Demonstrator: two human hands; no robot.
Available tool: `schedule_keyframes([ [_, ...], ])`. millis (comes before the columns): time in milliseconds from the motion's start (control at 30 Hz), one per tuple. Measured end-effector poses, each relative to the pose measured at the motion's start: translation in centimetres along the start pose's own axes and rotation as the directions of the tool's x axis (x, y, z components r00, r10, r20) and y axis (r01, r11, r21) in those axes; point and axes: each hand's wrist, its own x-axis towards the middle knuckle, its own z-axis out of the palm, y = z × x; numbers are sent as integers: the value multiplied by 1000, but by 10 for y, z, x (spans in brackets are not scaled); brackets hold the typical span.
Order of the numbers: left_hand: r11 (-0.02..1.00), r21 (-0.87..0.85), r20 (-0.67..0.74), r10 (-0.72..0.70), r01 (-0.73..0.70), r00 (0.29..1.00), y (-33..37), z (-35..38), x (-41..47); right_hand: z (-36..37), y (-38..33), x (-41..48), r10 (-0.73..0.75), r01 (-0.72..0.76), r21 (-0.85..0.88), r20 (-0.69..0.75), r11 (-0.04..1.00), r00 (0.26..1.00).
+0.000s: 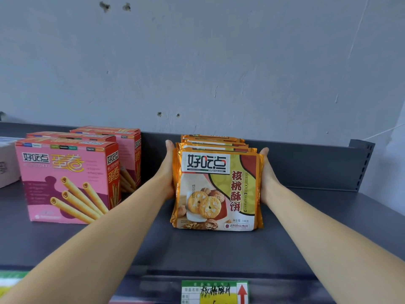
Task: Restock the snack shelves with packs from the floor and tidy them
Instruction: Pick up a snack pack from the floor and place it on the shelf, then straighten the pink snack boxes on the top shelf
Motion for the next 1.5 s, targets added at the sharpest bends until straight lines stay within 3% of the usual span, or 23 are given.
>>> schedule_keyframes([
  [233,998,29,-37,63,-62,997,3,1,-32,-9,0,-10,53,-53,3,-83,999,995],
  [367,986,82,-53,149,-144,987,-7,14,-45,0,1,-22,87,-87,-5,-5,996,996],
  [567,963,132,-136,252,-235,958,-15,25,-44,13,8,-29,8,-6,55,-34,998,999],
  [767,935,228,-172,313,-271,934,-18,23,-47,13,11,-40,-84,84,-61,0,995,996],
  [900,903,327,-201,354,-278,913,-13,20,-59,11,5,-48,-239,214,-203,-110,955,965],
  [1033,867,447,-250,356,-219,900,1,19,-83,26,-10,-63,-493,377,-415,-219,828,842],
  [1200,727,633,-227,504,-267,834,37,13,-119,65,-24,-86,-730,593,-534,-70,603,680],
  [1300,628,725,-200,585,-282,786,63,3,-142,97,-23,-100,-784,675,-548,55,494,618],
  [1400,592,739,-201,650,-322,733,85,-23,-158,127,-19,-111,-746,696,-493,132,521,652],
  [1500,548,748,-223,739,-374,636,106,-62,-170,156,-12,-118,-701,679,-476,167,559,694],
])
